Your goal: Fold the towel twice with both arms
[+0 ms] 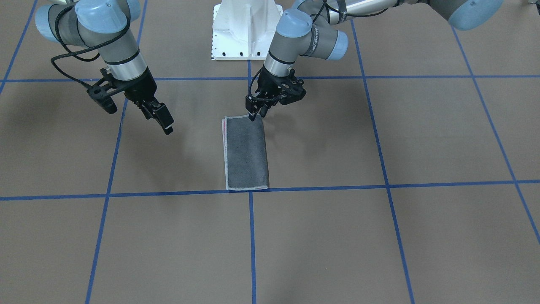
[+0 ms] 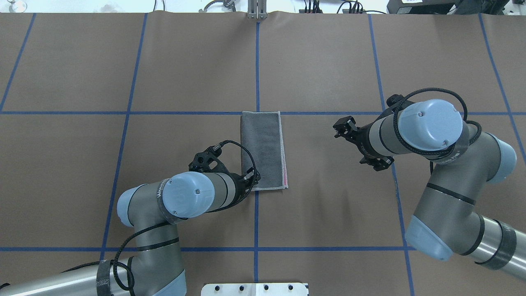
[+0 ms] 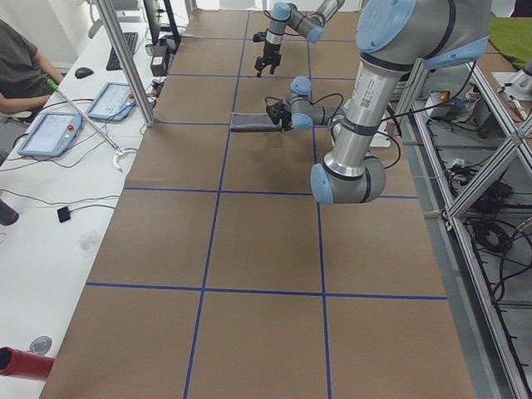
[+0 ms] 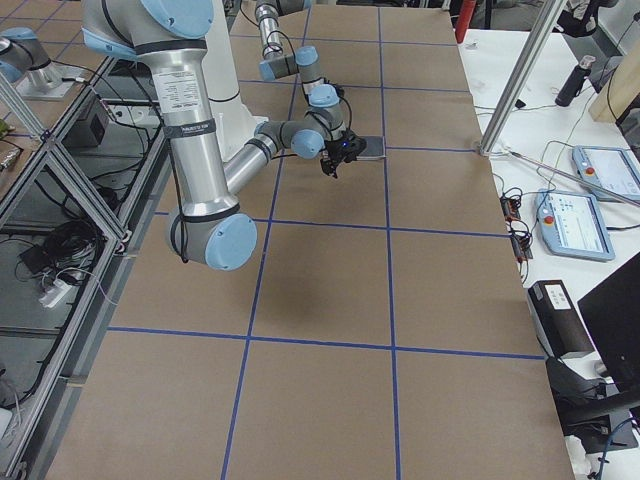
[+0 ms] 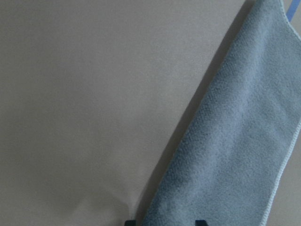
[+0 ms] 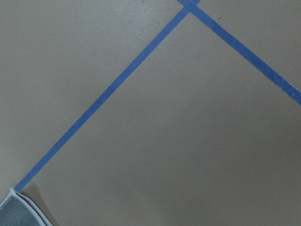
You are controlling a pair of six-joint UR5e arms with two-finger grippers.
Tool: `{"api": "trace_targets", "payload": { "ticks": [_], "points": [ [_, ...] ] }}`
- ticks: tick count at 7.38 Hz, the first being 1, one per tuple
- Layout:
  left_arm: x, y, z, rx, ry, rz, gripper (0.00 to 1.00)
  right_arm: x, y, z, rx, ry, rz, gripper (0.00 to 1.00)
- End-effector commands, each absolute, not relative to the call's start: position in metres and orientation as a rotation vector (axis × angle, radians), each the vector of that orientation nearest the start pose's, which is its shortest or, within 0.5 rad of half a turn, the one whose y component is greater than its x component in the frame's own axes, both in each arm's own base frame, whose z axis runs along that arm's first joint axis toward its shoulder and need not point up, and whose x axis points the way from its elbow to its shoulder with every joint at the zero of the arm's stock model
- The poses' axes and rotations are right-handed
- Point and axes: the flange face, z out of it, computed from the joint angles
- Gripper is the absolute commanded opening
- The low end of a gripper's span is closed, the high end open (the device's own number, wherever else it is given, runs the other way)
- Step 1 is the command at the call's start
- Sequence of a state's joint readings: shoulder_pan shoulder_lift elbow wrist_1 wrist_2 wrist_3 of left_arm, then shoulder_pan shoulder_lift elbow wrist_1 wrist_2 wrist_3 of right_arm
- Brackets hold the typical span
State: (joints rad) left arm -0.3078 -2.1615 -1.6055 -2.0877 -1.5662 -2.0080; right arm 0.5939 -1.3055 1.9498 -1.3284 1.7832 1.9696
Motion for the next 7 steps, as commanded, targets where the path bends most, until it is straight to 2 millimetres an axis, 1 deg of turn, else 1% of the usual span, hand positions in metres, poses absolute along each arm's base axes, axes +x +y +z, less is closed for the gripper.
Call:
{"api": "trace_targets", "payload": {
  "ticks": [1, 4, 5, 6, 7],
  "points": [
    [0.6154, -0.3342, 0.2378, -0.073, 1.162, -0.661, 0.52, -0.4045, -0.4084, 0.3205, -0.116, -0.928, 0.827, 1.00],
    [0.6143, -0.3327, 0.2352, -0.075, 1.166, -0.661, 0.52, -0.4048, -0.4086, 0.3211, -0.116, -0.927, 0.828, 1.00],
    [0.6156, -0.3331, 0.2373, -0.075, 1.162, -0.663, 0.50, -0.4048, -0.4086, 0.3211, -0.116, -0.927, 0.828, 1.00],
    [0.6152, -0.3330, 0.2366, -0.075, 1.163, -0.663, 0.50, -0.4048, -0.4086, 0.3211, -0.116, -0.927, 0.828, 1.00],
    [0.6152, -0.3330, 0.2366, -0.075, 1.163, -0.663, 0.42, -0.4050, -0.4087, 0.3203, -0.116, -0.928, 0.827, 1.00]
  ]
}}
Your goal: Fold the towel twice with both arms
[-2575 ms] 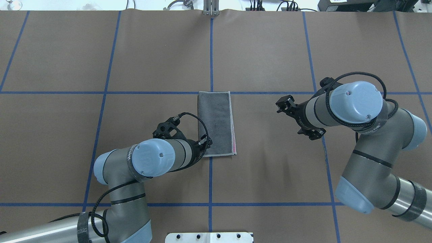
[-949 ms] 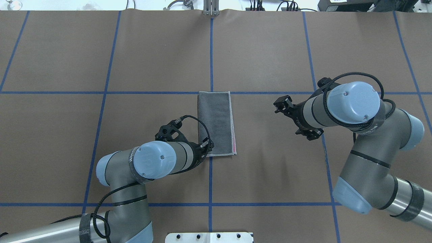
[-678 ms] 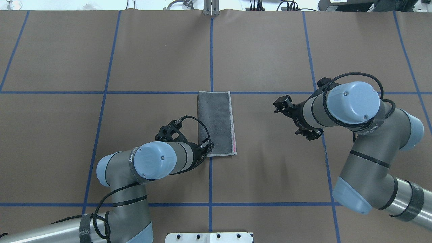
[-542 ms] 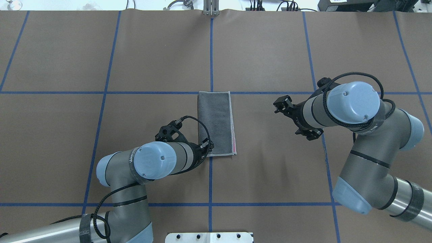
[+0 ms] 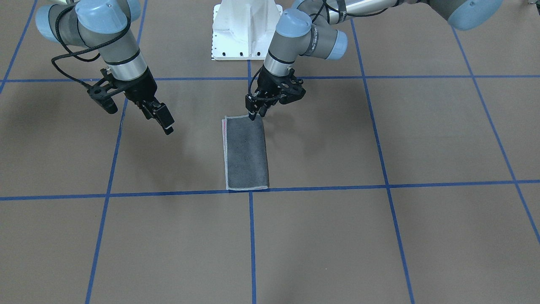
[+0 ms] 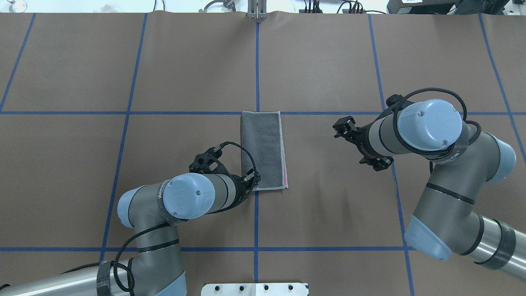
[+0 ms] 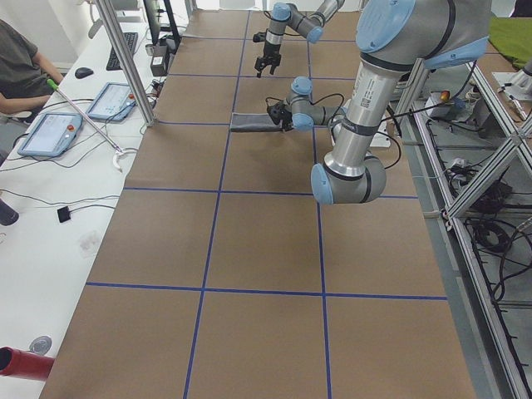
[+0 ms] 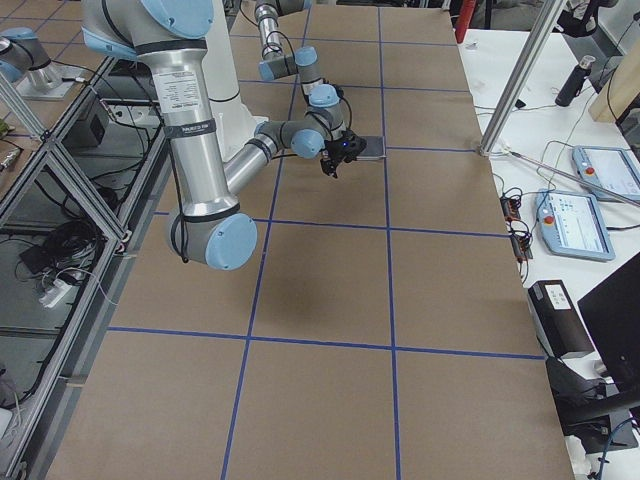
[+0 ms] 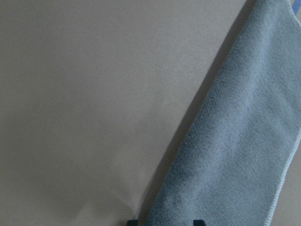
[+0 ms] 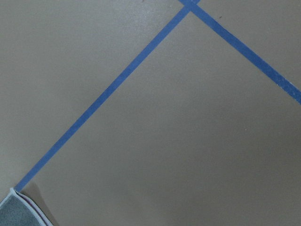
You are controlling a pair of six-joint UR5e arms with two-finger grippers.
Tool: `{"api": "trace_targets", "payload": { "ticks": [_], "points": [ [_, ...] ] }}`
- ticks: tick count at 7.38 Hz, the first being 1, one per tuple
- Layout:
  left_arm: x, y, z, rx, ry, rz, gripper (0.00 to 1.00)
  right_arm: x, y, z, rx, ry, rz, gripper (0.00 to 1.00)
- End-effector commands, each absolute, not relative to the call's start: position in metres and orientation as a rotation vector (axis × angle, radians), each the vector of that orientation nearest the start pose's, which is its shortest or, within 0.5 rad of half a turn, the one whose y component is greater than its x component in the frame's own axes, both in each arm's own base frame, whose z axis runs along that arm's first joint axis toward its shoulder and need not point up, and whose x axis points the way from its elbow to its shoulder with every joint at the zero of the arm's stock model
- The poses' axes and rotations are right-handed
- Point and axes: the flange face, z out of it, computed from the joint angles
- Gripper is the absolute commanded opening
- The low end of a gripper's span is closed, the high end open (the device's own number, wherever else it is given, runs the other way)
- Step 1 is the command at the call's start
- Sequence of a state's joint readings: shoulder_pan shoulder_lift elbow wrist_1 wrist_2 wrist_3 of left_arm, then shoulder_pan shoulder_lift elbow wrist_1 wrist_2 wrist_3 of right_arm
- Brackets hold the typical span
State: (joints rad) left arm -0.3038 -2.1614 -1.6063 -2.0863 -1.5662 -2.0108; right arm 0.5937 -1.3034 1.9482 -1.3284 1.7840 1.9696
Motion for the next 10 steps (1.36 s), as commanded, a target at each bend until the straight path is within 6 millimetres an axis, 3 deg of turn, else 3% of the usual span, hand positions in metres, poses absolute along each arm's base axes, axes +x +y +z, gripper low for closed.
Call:
{"api": "trace_targets", "payload": {
  "ticks": [1, 3, 8, 10],
  "points": [
    [0.615, -0.333, 0.237, -0.075, 1.163, -0.663, 0.31, -0.405, -0.409, 0.320, -0.116, -0.928, 0.827, 1.00],
    [0.614, -0.333, 0.237, -0.075, 1.163, -0.663, 0.00, -0.405, -0.409, 0.321, -0.116, -0.927, 0.828, 1.00],
    [0.609, -0.331, 0.226, -0.083, 1.188, -0.667, 0.00, -0.404, -0.409, 0.320, -0.115, -0.928, 0.829, 1.00],
    [0.580, -0.319, 0.244, -0.088, 1.191, -0.663, 0.00, -0.402, -0.410, 0.319, -0.114, -0.932, 0.830, 1.00]
  ]
}}
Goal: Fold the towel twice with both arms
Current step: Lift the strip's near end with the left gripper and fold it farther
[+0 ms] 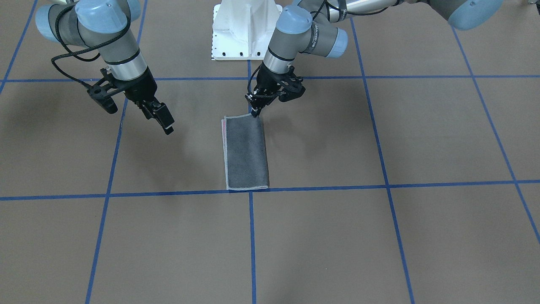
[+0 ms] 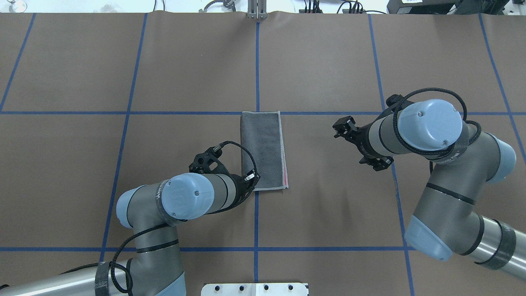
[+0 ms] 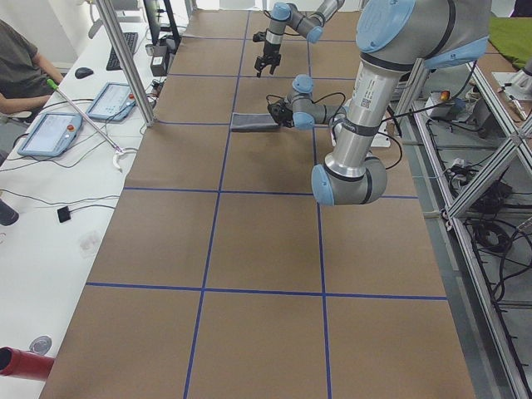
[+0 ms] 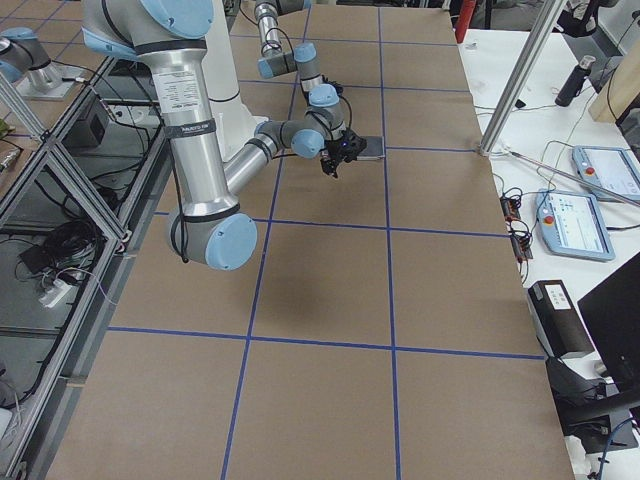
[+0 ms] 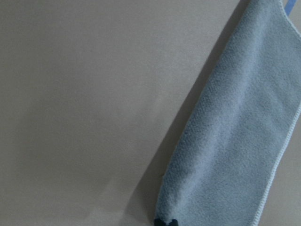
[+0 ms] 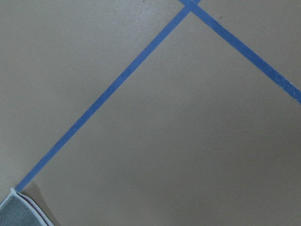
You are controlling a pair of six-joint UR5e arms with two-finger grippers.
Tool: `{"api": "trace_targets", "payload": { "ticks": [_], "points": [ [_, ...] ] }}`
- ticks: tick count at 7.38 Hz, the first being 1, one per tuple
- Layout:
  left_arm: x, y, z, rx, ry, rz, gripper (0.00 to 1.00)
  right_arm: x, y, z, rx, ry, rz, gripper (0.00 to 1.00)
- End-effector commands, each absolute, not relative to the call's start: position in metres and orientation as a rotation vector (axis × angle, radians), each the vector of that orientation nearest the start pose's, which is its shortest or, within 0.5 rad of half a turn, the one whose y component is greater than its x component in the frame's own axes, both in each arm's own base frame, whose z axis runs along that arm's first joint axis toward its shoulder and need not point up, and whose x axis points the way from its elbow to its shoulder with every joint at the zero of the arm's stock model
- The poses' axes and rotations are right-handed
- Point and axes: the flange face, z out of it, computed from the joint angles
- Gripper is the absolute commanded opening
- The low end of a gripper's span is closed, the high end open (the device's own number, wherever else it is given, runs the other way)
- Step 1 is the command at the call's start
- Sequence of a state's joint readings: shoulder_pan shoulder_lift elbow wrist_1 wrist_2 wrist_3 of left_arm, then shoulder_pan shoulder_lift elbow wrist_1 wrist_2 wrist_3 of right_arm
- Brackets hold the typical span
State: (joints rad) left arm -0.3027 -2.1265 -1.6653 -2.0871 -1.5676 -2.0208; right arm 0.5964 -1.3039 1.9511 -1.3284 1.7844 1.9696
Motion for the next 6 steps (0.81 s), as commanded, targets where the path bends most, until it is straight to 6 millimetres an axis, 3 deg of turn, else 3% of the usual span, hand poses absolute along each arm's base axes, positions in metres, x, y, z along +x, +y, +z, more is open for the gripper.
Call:
{"api": "trace_targets", "payload": {
  "ticks": [1, 3, 5, 6],
  "points": [
    [0.573, -0.315, 0.249, -0.103, 1.187, -0.651, 0.00, -0.401, -0.410, 0.319, -0.113, -0.932, 0.830, 1.00],
    [0.568, -0.311, 0.251, -0.117, 1.190, -0.636, 0.00, -0.400, -0.410, 0.319, -0.114, -0.932, 0.831, 1.00],
    [0.571, -0.311, 0.233, -0.139, 1.212, -0.617, 0.00, -0.400, -0.411, 0.320, -0.113, -0.931, 0.831, 1.00],
    [0.569, -0.322, 0.228, -0.121, 1.219, -0.628, 0.00, -0.399, -0.412, 0.320, -0.112, -0.931, 0.833, 1.00]
  ]
}}
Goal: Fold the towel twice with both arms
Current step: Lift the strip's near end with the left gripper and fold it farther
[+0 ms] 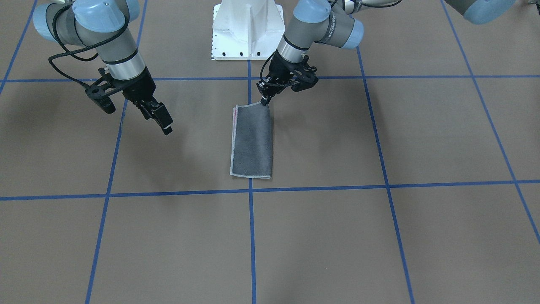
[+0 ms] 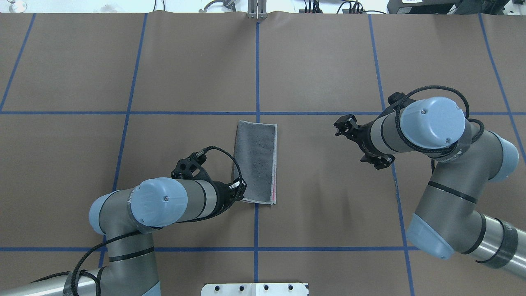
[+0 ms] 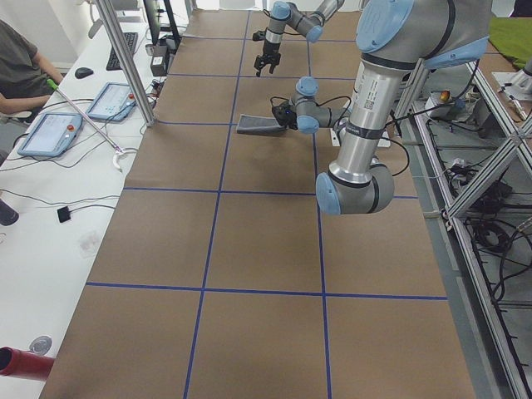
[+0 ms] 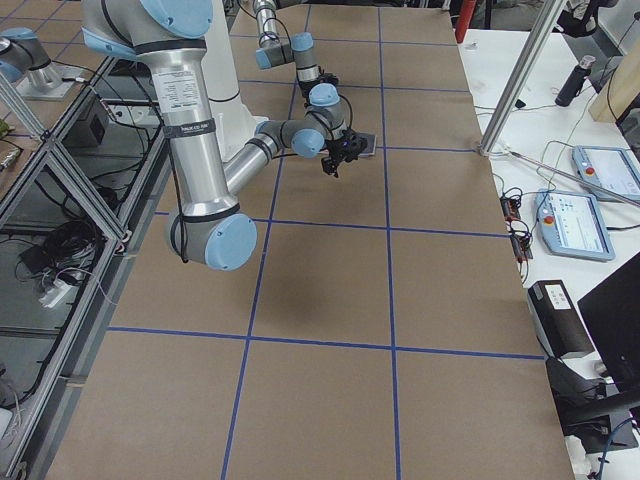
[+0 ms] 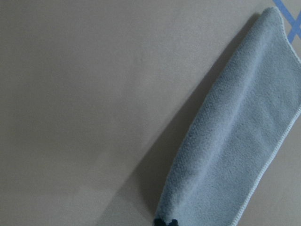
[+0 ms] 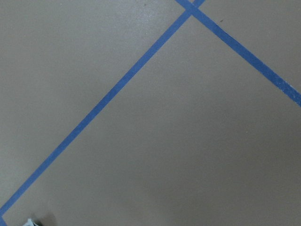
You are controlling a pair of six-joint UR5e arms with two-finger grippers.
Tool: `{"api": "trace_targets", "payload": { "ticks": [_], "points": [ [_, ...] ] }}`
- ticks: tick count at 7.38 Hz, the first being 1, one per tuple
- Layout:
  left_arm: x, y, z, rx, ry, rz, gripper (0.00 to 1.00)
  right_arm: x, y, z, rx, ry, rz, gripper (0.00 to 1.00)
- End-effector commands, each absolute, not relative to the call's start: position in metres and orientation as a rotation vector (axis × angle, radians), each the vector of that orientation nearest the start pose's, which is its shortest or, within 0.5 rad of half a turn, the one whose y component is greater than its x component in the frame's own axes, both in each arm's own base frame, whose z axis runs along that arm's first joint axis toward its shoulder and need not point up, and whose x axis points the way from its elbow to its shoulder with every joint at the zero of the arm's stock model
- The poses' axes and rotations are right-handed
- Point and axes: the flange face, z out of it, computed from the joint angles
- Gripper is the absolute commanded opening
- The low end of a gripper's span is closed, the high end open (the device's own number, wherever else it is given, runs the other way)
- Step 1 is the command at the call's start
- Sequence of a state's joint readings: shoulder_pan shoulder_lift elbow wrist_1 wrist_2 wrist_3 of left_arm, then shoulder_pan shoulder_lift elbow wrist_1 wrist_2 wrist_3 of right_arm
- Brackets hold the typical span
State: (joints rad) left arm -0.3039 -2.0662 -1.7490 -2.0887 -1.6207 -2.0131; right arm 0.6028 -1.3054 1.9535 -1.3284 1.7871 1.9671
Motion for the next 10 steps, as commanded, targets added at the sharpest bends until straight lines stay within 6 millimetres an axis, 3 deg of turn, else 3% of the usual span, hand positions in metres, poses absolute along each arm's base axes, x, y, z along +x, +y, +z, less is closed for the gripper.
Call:
{"api": "trace_targets", "payload": {
  "ticks": [1, 3, 4, 5, 6, 8, 10],
  "points": [
    [0.563, -0.347, 0.219, -0.095, 1.232, -0.660, 0.00, -0.399, -0.412, 0.320, -0.112, -0.931, 0.833, 1.00],
    [0.571, -0.403, 0.197, -0.056, 1.233, -0.723, 0.00, -0.398, -0.414, 0.322, -0.110, -0.926, 0.837, 1.00],
    [0.572, -0.429, 0.196, -0.038, 1.221, -0.756, 0.00, -0.398, -0.414, 0.322, -0.110, -0.927, 0.837, 1.00],
    [0.573, -0.448, 0.185, -0.026, 1.226, -0.775, 0.00, -0.398, -0.414, 0.321, -0.110, -0.927, 0.837, 1.00],
    [0.573, -0.469, 0.186, -0.024, 1.208, -0.795, 0.00, -0.398, -0.414, 0.321, -0.109, -0.927, 0.835, 1.00],
    [0.580, -0.499, 0.183, -0.018, 1.186, -0.819, 0.00, -0.400, -0.415, 0.325, -0.110, -0.921, 0.837, 1.00],
    [0.583, -0.511, 0.187, -0.012, 1.197, -0.825, 0.00, -0.400, -0.415, 0.325, -0.110, -0.919, 0.837, 1.00]
  ]
}}
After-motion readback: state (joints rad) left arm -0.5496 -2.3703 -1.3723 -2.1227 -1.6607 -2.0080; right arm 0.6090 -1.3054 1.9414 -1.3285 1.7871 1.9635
